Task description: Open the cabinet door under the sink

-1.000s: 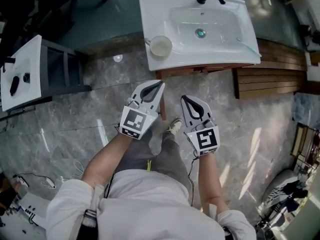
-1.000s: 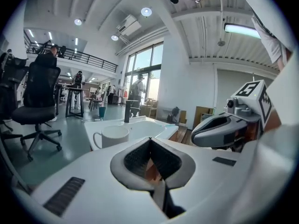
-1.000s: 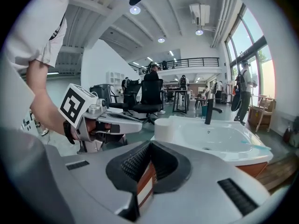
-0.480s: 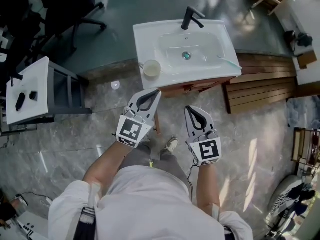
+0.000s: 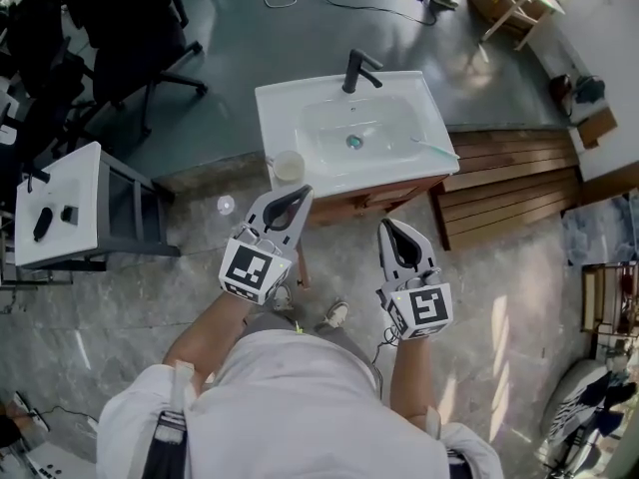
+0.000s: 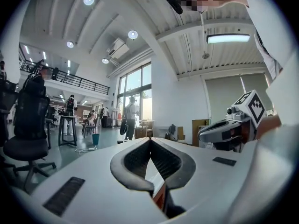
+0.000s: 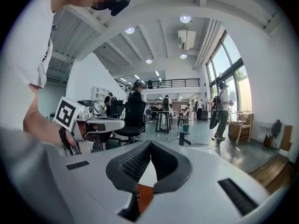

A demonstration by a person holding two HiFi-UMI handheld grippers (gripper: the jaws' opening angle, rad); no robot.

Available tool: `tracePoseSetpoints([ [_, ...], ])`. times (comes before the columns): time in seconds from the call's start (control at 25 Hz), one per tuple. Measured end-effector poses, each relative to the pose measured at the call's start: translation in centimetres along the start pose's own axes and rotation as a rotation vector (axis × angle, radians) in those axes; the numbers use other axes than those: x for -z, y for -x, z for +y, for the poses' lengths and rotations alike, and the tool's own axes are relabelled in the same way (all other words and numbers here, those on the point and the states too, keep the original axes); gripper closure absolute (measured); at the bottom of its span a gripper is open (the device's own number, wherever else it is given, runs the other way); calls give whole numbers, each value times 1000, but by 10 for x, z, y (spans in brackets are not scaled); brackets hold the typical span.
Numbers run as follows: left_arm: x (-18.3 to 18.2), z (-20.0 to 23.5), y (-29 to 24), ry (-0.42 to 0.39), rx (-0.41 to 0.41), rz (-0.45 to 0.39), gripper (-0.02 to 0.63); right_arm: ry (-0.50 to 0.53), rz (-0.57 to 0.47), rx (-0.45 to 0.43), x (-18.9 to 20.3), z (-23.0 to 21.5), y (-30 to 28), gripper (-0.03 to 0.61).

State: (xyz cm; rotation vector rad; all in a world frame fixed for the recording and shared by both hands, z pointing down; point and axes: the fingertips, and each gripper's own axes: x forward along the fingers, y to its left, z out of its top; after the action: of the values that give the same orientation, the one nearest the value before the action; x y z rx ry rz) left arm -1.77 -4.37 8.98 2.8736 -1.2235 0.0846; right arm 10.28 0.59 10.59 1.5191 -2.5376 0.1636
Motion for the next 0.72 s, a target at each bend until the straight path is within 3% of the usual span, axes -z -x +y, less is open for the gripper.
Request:
tracePoseSetpoints([
  [0.4,-70,-17,-4,-13,-32,-120,598,32,-106,18,-56,-34,34,548],
  [0.72,-85,-32,1,-28,-49,-121,598,54,-189,68,-86,-69,71,548],
])
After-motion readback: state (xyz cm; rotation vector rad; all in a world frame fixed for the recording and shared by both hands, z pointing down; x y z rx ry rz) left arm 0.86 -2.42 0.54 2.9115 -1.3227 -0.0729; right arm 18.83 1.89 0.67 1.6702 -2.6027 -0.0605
